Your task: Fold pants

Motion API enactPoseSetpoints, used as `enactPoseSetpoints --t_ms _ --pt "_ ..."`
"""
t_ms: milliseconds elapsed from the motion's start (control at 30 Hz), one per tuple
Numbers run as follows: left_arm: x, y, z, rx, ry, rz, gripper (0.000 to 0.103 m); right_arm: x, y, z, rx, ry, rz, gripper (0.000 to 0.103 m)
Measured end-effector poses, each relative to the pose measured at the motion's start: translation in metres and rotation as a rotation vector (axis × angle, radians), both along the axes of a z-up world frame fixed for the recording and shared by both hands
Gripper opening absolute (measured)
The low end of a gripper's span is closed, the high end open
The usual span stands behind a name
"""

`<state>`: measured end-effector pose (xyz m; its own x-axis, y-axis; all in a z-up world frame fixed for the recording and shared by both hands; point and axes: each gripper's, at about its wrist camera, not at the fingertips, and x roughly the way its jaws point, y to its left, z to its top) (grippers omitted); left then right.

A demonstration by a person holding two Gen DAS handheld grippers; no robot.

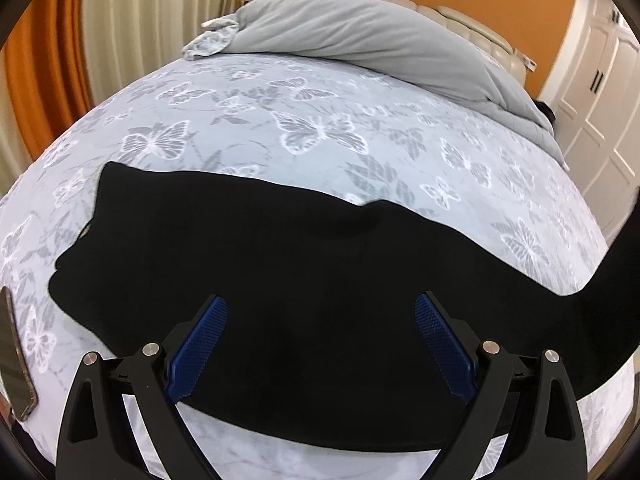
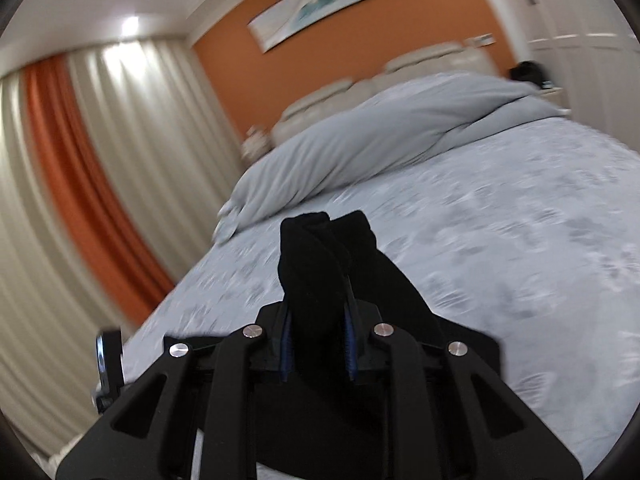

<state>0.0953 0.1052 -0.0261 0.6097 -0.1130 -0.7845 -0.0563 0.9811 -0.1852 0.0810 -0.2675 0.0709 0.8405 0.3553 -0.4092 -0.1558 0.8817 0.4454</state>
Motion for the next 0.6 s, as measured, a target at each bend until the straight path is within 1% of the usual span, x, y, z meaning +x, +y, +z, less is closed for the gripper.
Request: enactPoseSetpoints --t_ms 133,267,367,533,567,600 --pt "-0.005 0.023 0.004 -0.014 -0.005 0.039 0.093 0.019 0.058 -0.022 -0.071 0.067 0.096 0.019" --pt "-0.01 0.047 0.006 -0.024 -0.005 0.078 0.093 0.032 0.102 -0.047 -0.129 0.124 0.15 0.019" --pt "-0.014 0.065 0.006 -0.03 -0.001 0.102 0.093 0.034 0.127 -0.068 -0.19 0.162 0.172 0.019" --pt "-0.019 0.084 0.004 -0.042 0.013 0.113 0.093 0.041 0.164 -0.109 -0.281 0.233 0.216 0.02" --pt "-0.02 0.087 0.004 -0.048 0.015 0.115 0.093 0.042 0.171 -0.119 -0.298 0.252 0.231 0.023" --pt "-0.021 0.094 0.003 -0.075 0.021 0.117 0.093 0.041 0.177 -0.127 -0.309 0.274 0.25 0.025"
